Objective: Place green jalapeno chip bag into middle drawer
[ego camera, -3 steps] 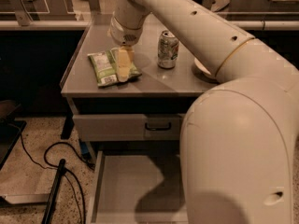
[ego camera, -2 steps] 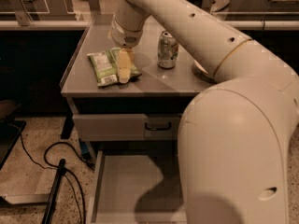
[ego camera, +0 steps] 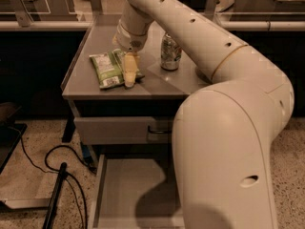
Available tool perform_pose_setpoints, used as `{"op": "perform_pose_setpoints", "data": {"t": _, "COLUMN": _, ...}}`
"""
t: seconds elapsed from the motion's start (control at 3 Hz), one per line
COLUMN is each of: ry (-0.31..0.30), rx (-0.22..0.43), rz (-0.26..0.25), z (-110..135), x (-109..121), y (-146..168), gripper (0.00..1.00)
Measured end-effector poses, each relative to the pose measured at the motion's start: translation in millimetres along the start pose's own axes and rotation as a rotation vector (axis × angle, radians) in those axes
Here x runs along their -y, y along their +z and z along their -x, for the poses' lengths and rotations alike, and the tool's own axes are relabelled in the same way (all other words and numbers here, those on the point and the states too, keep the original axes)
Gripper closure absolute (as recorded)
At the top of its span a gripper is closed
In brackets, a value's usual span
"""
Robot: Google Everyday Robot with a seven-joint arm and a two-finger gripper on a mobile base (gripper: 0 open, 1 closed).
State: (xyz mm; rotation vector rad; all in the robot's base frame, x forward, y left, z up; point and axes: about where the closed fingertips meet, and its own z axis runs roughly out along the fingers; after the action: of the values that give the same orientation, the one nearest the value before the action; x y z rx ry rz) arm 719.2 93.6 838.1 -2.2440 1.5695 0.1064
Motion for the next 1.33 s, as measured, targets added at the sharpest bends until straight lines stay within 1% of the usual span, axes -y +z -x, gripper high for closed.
{"op": "perform_pose_setpoints", "data": {"t": 0.33, "ry": 0.000, "rx": 0.000, "rz": 0.000, "z": -0.1, "x": 0.2, "y": 0.0, "gripper": 0.18}}
{"op": "perform_pose_setpoints", "data": {"t": 1.33, "ry": 0.000, "rx": 0.000, "rz": 0.000, "z": -0.1, "x": 0.2, "y": 0.1, "gripper": 0.88}}
